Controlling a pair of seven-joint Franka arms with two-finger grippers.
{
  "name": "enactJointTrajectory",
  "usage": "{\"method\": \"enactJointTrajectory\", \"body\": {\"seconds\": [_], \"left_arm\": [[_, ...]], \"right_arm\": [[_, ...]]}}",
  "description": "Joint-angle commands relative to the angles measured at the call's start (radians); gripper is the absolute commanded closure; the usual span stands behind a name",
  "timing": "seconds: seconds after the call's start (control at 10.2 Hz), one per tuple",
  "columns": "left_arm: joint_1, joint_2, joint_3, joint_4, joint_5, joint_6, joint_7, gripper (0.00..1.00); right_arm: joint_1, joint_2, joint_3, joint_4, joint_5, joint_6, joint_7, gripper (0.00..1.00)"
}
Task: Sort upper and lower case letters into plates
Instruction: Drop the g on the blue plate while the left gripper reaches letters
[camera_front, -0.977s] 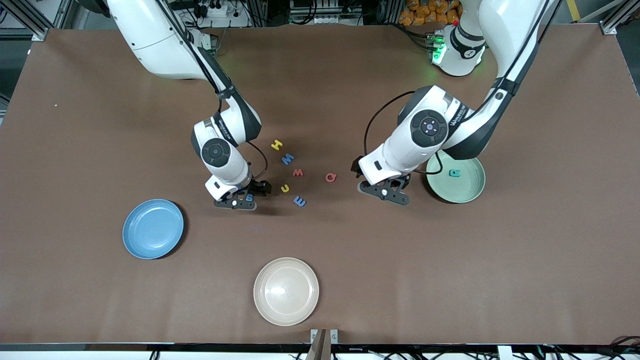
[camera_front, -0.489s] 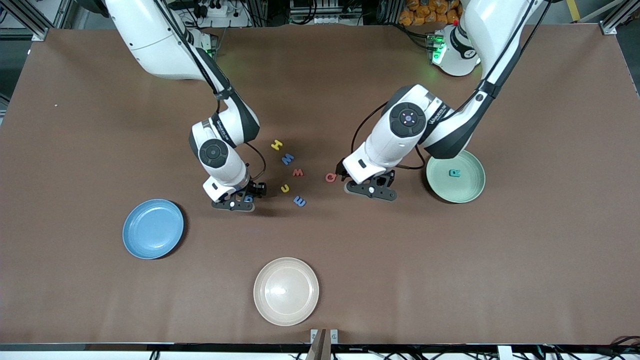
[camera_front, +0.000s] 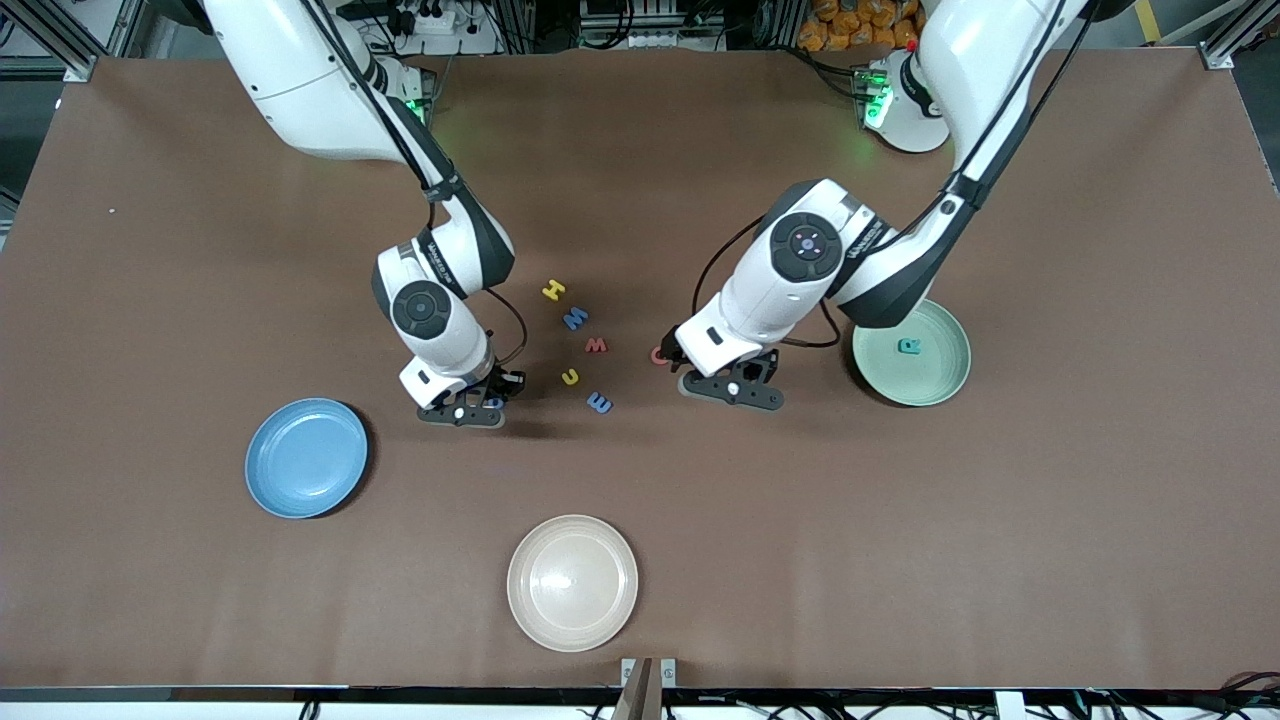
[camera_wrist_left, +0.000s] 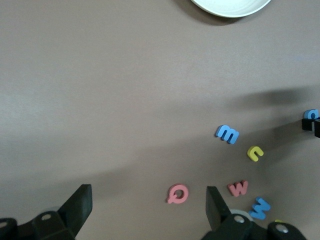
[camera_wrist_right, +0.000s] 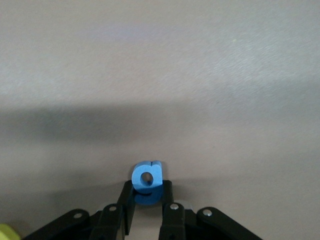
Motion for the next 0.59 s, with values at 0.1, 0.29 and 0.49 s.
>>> {"method": "enactJointTrajectory", "body": {"seconds": [0.1,0.29,0.49], "left_arm": [[-0.159,0.022,0.098,0.049,0.04,0.008,-0.267,0.0],[-0.217,0.026,0.096,0.043,0.081,0.008,-0.535,0.0],[-0.3,0.069,0.099,0.047,0.106,0.007,-0.86,0.0]], "right_arm": [[-0.087,-0.048,0.01,0.05,-0.02,-0.113,-0.021,1.0],[-0.14,-0.064,0.009,0.148,-0.02,-0.295,-0.076,1.0],[-0.24,-0.064,0.01,0.188,-0.02,-0.36,-0.215,1.0]]}}
